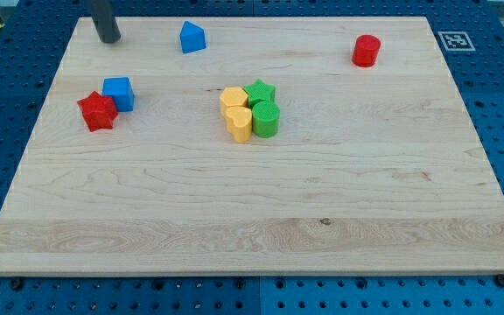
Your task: Place the blue triangle to top right of the blue cube
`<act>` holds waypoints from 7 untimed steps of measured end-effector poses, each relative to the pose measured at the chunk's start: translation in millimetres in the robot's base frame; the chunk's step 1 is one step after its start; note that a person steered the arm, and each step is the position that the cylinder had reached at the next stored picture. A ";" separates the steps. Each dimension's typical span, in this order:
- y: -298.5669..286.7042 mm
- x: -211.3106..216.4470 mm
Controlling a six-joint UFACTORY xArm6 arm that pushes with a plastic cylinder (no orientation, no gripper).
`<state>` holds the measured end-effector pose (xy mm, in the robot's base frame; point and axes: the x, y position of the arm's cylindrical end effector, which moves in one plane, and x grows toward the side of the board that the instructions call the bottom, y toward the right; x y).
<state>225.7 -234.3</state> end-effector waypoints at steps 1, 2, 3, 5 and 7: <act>17.2 -34.2; 47.5 -33.8; 105.4 -32.2; 116.3 37.9; 159.5 23.1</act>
<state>248.8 -74.8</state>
